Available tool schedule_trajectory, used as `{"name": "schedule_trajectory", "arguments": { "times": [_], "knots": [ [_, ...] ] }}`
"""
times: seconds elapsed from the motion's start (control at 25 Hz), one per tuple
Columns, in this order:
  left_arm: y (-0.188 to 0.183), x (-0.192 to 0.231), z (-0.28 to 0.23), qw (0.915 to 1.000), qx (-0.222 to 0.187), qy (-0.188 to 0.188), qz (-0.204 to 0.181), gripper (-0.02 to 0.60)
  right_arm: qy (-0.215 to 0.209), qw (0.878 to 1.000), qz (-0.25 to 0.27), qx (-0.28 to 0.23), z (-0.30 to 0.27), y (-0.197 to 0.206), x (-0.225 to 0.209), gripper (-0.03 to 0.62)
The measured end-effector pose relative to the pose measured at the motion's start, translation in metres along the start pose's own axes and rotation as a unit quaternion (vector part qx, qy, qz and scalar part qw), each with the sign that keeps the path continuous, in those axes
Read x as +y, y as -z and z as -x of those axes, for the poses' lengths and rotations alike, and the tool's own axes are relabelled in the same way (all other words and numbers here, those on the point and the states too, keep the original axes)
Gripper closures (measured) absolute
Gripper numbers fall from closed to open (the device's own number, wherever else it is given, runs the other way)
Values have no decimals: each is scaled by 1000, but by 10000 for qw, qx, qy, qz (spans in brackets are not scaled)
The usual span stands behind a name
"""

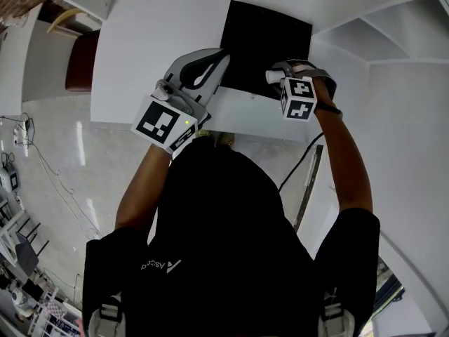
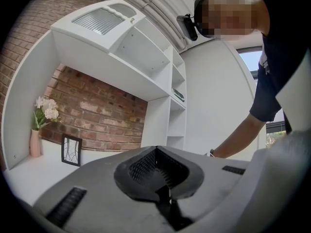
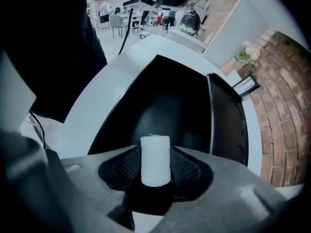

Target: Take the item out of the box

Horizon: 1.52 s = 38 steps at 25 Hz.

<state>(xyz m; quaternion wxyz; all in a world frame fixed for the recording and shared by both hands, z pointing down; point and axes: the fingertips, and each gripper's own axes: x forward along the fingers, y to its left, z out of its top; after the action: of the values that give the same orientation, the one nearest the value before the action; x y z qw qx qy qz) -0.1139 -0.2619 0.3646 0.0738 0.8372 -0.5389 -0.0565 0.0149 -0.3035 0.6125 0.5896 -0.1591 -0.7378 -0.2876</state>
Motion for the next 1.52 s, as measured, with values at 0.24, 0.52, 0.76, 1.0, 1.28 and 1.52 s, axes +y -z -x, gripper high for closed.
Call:
{"name": "schedule_trajectory", "arguments": {
  "times": [0.24,0.52,0.76,1.0,1.28,1.52],
  "knots": [
    [5,-5,-3,9999,56,95,-80,581,198,9993,-227,-212,4,0,-1,418],
    [3,-11,-5,9997,129,181,-71,581,723,9892,-987,-802,39,-16,-12,418],
    [-1,-22,-7,9992,132,350,-138,581,1481,9530,-2027,-1694,93,-35,-27,418],
    [-4,-36,-12,9983,116,539,-194,581,2220,8791,-2983,-2981,159,-53,-44,418],
    [-14,-51,-12,9969,32,746,-251,581,2885,7714,-3685,-4312,228,-65,-45,418],
    [-19,-68,-13,9955,-20,911,-269,581,3079,7097,-4044,-4879,259,-70,-33,418]
  ]
}}
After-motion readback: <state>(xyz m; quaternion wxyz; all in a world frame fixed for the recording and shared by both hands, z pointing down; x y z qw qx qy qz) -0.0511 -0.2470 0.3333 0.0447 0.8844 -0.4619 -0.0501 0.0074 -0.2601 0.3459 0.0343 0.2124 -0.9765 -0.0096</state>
